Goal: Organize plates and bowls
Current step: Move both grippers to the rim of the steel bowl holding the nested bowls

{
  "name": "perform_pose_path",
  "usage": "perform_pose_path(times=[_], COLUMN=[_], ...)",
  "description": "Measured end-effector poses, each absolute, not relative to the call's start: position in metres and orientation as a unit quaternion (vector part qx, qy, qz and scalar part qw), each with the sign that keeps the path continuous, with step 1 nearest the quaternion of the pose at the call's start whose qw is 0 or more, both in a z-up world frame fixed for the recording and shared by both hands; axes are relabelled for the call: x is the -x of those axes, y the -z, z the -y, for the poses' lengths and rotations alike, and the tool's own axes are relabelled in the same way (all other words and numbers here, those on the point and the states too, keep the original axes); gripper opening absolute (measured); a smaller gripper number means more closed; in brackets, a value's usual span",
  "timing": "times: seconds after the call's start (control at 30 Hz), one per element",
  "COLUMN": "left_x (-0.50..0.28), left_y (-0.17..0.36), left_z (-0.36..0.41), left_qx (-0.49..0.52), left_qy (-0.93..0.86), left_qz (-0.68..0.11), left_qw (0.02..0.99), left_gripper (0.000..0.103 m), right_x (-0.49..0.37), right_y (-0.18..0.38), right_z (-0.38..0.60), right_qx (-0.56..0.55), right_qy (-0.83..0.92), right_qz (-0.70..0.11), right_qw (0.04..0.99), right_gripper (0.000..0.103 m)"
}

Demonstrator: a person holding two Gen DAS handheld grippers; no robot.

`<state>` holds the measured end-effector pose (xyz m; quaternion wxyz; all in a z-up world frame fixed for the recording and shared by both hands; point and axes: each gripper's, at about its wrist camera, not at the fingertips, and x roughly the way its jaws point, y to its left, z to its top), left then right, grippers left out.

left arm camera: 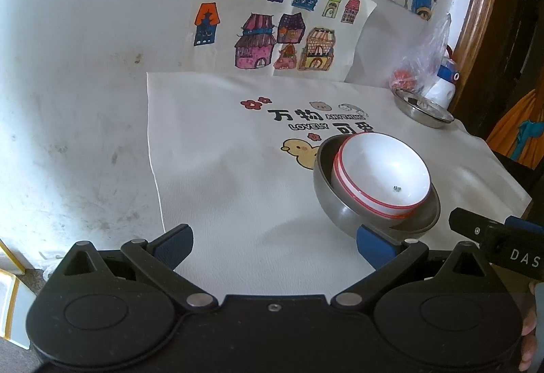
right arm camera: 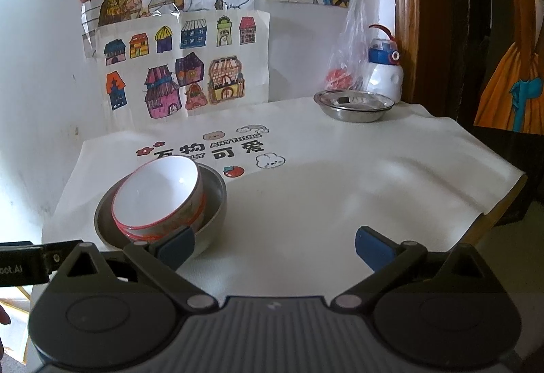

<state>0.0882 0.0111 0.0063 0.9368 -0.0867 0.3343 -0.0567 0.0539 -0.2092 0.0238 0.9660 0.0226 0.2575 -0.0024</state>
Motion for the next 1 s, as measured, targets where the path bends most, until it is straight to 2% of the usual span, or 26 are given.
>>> perform_pose_path(times=[1.0], left_x=[-0.126], left_y=[-0.008], left_z=[0.001], left_qx=[0.077], left_qy=[0.041], left_qz=[-0.336], left_qw=[0.938], left_gripper=[0.102], right_x=[-0.086], right_y=[-0.018], right_z=[0.217], right_qx=[-0.036], right_qy=[0.001], right_qz=[-0.262], right_qw=[0.964], right_gripper=[0.103])
